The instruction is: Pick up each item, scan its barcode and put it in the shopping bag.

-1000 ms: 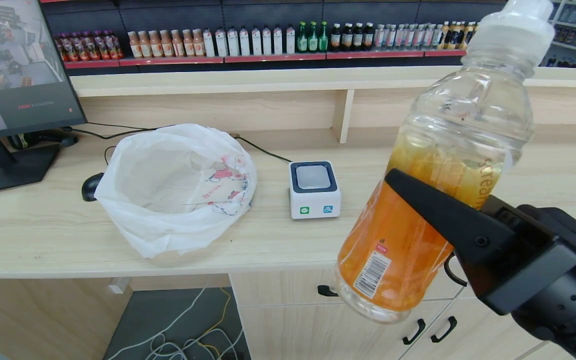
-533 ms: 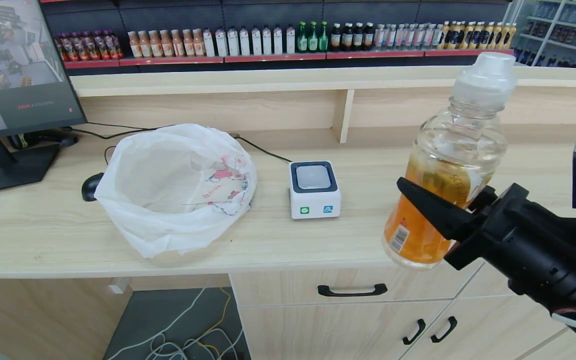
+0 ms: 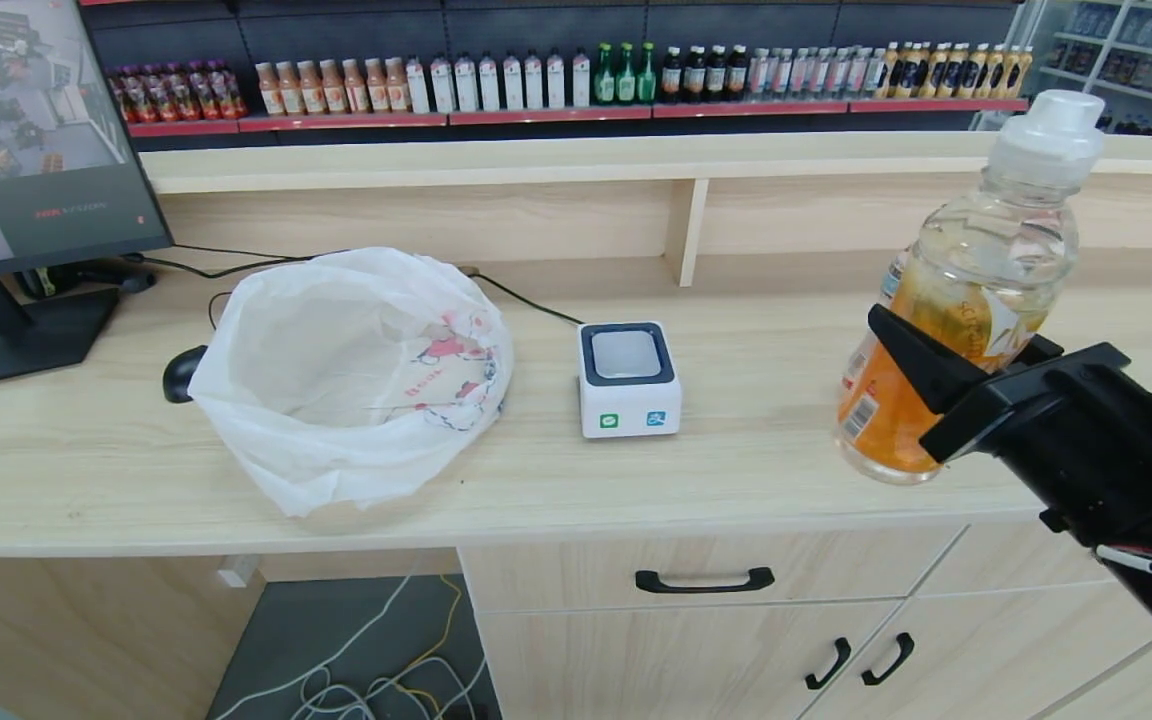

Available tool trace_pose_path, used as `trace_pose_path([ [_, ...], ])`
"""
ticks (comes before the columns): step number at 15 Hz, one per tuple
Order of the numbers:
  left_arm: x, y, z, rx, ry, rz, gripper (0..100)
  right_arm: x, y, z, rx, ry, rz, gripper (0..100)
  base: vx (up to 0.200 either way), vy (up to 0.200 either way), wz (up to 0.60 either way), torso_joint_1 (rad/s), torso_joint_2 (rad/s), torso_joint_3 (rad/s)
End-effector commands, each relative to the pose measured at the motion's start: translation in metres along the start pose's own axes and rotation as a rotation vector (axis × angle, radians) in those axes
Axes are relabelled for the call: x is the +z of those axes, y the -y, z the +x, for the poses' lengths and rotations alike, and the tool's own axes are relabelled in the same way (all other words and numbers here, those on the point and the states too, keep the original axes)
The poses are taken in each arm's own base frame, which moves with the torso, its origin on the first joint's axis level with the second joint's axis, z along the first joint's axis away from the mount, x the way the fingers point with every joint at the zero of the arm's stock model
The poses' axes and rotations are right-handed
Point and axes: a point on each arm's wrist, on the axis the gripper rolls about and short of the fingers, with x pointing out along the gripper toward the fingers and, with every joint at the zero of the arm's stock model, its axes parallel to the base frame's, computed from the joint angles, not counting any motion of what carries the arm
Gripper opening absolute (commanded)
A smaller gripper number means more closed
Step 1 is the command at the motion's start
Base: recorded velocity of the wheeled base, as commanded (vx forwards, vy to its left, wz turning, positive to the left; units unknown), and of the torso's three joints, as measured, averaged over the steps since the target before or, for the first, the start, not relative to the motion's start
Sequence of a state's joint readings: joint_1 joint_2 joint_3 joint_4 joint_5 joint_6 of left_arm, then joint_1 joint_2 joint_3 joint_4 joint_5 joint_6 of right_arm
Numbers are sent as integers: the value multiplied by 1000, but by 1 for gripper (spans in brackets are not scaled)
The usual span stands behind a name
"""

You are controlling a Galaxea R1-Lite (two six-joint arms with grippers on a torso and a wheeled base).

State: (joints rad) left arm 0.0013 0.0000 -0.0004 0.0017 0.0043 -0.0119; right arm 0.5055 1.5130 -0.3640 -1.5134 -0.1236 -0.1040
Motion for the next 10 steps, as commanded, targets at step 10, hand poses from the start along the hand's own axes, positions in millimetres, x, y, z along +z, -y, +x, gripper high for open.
trace_pose_path([
  [10,0,0,0,1,0,-2,100,-6,1,6,-64,-8,-7,0,0,180,0,5,1,2],
])
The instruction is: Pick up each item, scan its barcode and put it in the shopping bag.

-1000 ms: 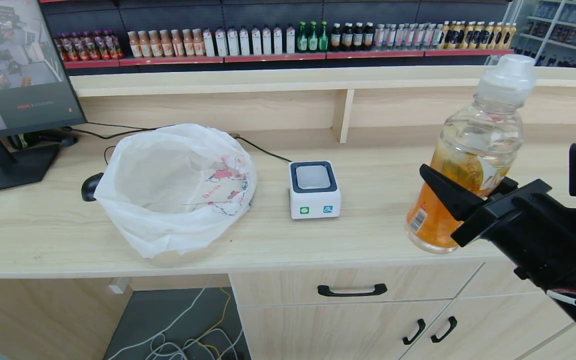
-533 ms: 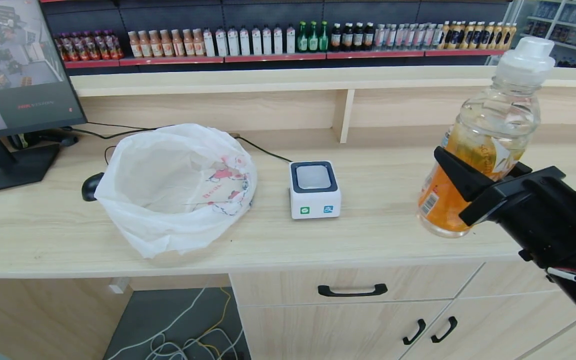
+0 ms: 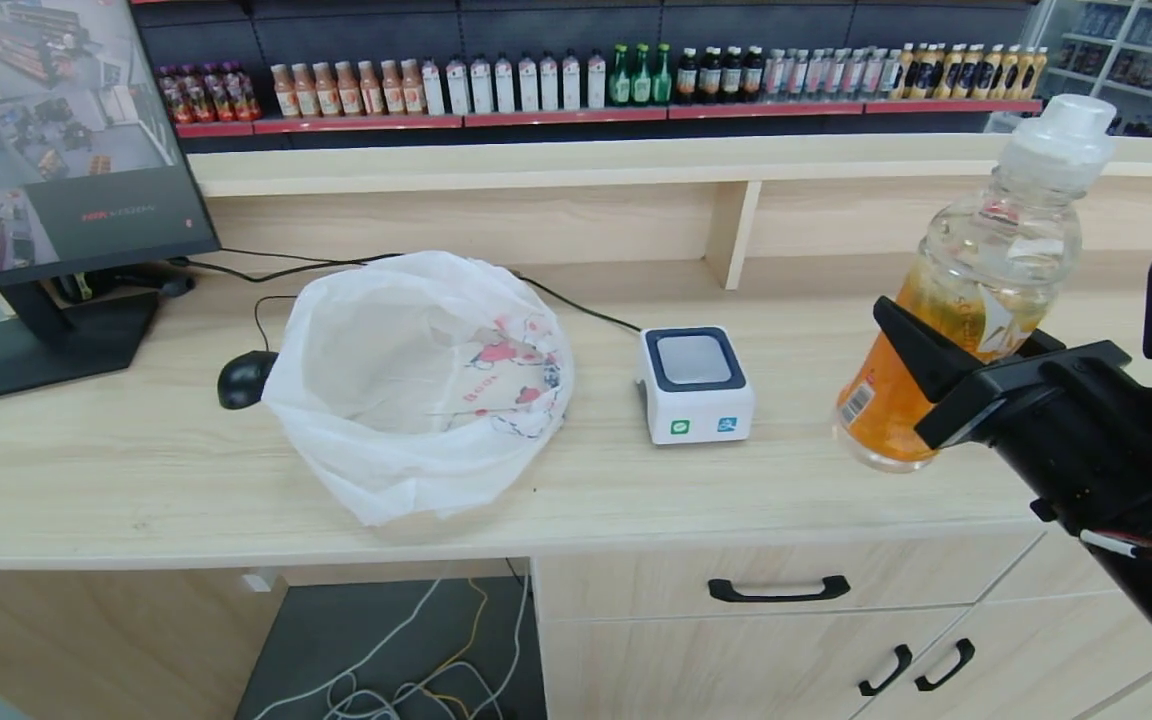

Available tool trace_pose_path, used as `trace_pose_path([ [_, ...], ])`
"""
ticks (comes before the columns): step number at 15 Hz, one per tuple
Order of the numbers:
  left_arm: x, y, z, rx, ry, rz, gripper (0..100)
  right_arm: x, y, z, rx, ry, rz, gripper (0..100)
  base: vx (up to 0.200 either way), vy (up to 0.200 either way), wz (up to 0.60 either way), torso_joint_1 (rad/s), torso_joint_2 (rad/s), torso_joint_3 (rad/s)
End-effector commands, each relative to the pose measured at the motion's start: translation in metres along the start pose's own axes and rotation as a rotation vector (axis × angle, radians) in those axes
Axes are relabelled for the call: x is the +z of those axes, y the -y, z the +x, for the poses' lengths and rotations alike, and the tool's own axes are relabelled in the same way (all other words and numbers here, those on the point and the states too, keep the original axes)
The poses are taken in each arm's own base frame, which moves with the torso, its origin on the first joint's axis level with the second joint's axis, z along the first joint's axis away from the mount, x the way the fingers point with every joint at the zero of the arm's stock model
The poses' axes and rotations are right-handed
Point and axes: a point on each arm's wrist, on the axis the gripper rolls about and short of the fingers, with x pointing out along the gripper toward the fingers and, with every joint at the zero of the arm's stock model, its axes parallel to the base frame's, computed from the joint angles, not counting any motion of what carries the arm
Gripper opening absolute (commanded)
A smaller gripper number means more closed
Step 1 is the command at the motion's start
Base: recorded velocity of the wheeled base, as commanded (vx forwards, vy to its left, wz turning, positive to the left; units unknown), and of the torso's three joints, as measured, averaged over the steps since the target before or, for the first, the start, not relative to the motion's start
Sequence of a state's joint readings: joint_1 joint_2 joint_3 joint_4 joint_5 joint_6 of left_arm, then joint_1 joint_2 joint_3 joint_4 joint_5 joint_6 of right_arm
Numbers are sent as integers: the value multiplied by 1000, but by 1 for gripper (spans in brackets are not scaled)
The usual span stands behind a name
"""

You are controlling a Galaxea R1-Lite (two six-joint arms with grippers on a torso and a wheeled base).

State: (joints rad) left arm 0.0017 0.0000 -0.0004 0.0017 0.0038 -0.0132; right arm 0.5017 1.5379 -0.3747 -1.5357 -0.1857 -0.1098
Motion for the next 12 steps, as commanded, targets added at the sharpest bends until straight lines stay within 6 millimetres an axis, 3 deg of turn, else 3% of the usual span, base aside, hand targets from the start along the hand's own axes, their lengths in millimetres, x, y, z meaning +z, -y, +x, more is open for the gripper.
trace_pose_path([
  [1,0,0,0,-1,0,-1,100,-2,-1,2,-1,-5,-4,0,0,200,0,2,2,2],
  [3,0,0,0,1,0,1,100,-2,-1,1,-1,-3,-4,0,0,200,0,7,5,0],
  [9,0,0,0,-1,1,4,100,-6,-4,-1,11,-21,-3,0,0,0,0,0,0,0],
  [12,0,0,0,1,1,13,100,0,-5,18,13,29,-53,0,0,0,0,0,0,0],
])
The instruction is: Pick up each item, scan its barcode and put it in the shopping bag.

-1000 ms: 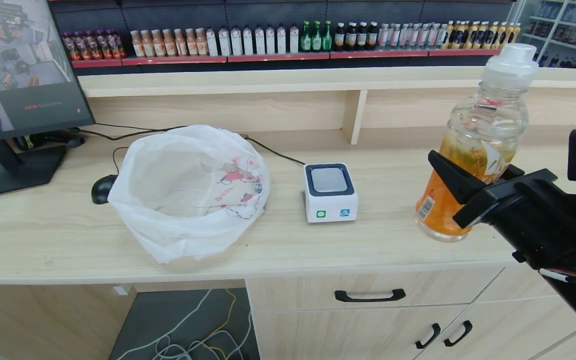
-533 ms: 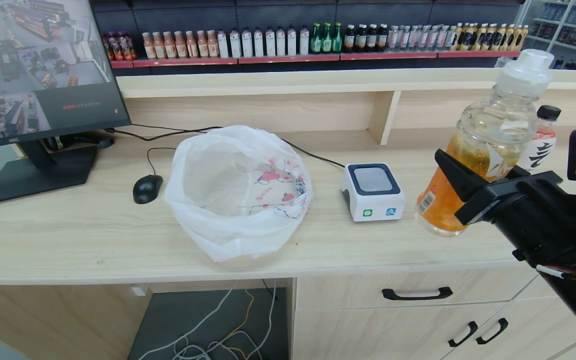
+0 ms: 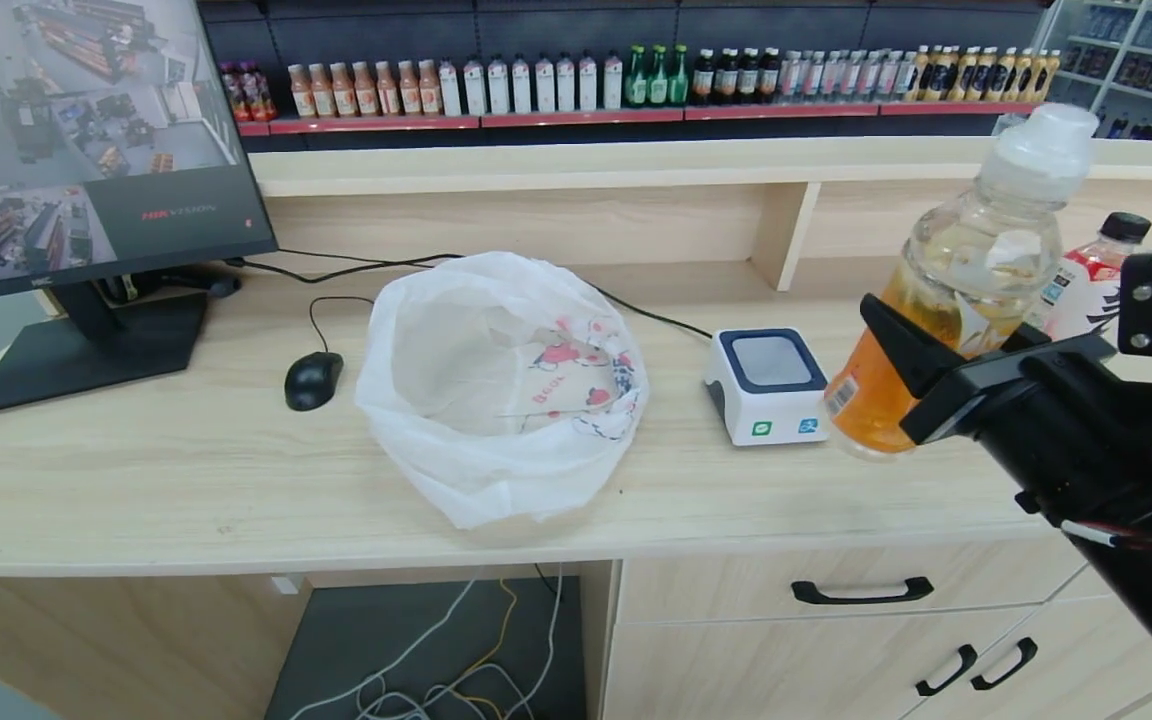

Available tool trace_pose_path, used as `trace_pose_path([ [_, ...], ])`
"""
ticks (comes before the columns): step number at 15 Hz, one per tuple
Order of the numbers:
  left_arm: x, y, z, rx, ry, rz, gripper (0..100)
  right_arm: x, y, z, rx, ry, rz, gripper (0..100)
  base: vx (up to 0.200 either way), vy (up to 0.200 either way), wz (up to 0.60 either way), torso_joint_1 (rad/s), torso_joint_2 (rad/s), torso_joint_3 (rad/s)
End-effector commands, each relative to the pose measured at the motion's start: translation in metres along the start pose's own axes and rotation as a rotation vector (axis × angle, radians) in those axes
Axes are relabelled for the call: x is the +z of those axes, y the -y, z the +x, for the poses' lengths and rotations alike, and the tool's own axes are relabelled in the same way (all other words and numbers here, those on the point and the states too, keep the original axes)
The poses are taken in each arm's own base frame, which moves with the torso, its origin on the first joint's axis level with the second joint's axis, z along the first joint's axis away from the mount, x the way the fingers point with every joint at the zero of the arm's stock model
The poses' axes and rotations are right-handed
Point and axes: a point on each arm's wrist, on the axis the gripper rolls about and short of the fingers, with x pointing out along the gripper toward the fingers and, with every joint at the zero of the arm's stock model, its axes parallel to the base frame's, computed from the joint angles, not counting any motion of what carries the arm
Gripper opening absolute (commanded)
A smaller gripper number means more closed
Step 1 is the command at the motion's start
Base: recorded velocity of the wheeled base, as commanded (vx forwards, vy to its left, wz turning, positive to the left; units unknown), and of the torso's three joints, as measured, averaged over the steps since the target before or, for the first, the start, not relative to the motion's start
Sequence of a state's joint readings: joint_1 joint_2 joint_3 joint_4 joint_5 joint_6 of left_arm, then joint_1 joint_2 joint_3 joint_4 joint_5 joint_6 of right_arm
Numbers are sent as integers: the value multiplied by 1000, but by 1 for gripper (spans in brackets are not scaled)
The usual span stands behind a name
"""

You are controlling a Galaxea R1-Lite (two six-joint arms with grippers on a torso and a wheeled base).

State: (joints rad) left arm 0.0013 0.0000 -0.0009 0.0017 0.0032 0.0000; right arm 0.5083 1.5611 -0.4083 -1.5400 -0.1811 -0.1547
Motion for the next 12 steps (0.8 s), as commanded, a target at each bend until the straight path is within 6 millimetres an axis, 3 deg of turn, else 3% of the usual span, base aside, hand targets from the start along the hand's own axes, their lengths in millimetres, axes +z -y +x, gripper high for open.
trace_pose_path([
  [1,0,0,0,2,-1,0,100,0,-4,19,8,29,-42,0,0,0,0,0,0,0],
  [6,0,0,0,2,1,-14,100,-5,-10,71,59,135,-244,0,0,0,0,0,0,0],
  [9,0,0,0,2,-1,-11,100,-10,-8,83,120,178,-350,0,0,0,0,0,0,0],
  [12,0,0,0,2,-1,-11,100,-19,13,86,134,189,-476,0,0,0,0,0,0,0],
])
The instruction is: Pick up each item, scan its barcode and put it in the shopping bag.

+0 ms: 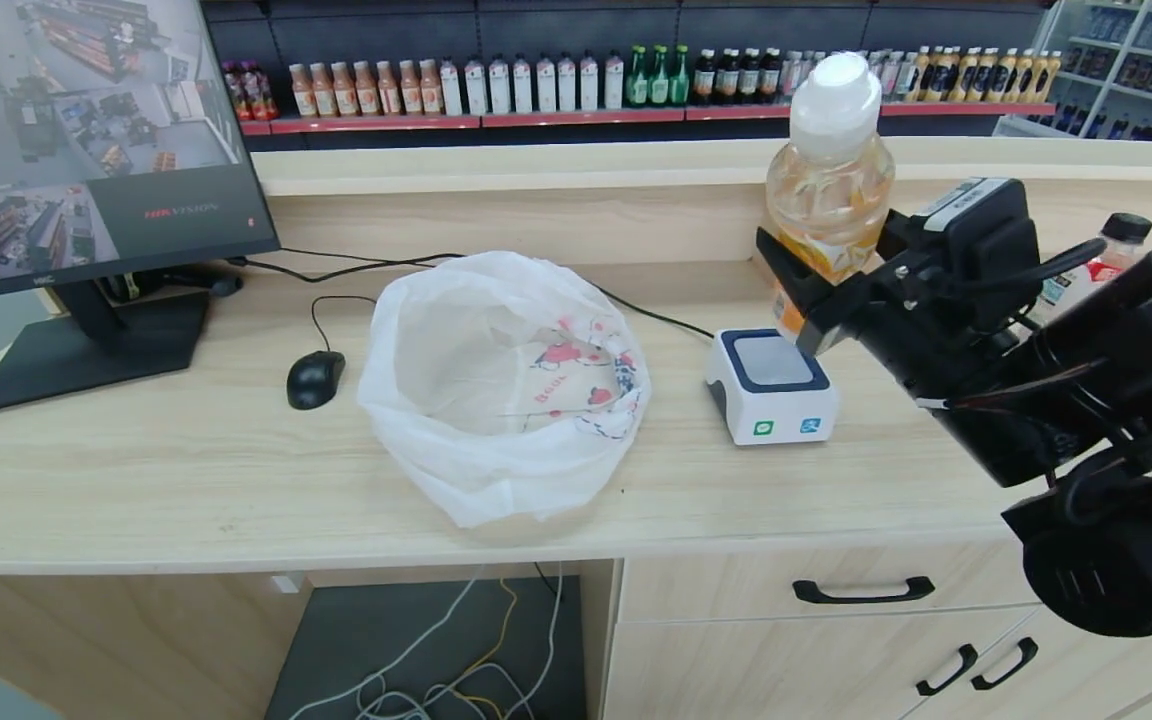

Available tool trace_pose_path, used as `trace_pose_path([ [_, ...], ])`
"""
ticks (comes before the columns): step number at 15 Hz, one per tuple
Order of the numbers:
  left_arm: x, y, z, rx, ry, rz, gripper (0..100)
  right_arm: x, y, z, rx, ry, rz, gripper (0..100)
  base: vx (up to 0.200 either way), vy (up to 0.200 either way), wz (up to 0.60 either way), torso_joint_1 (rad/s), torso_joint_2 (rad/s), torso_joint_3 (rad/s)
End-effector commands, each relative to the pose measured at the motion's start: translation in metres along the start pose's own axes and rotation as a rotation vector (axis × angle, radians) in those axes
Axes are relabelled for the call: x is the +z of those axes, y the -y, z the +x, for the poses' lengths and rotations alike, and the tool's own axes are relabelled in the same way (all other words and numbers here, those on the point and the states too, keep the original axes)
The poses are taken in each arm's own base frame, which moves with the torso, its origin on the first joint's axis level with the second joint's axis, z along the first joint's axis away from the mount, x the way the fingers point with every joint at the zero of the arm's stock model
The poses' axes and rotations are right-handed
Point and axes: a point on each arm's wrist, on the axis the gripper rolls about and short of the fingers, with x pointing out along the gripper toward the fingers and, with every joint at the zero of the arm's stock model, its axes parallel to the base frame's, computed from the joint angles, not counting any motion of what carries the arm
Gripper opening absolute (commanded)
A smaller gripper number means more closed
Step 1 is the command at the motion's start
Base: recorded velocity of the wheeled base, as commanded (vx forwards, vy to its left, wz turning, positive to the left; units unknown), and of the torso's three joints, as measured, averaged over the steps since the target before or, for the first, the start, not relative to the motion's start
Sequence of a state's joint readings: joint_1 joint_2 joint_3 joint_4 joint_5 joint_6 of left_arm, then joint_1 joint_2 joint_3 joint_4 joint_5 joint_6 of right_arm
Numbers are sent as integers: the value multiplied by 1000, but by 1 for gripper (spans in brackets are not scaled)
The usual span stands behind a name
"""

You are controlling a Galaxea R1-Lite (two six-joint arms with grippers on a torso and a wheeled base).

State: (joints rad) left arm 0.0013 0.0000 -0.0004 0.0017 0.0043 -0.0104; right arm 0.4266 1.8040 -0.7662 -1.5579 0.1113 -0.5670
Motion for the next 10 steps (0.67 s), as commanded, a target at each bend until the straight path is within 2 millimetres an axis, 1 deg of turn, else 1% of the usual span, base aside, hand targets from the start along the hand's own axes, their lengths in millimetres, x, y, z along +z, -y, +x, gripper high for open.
trace_pose_path([
  [1,0,0,0,1,0,0,100,-16,13,-2,-9,-22,-76,0,0,0,0,0,0,0],
  [4,0,0,0,1,0,0,100,-26,22,-7,88,20,-174,0,0,0,0,0,0,0],
  [10,0,0,0,1,1,0,100,-35,14,-9,192,60,-305,0,0,0,0,0,0,0],
])
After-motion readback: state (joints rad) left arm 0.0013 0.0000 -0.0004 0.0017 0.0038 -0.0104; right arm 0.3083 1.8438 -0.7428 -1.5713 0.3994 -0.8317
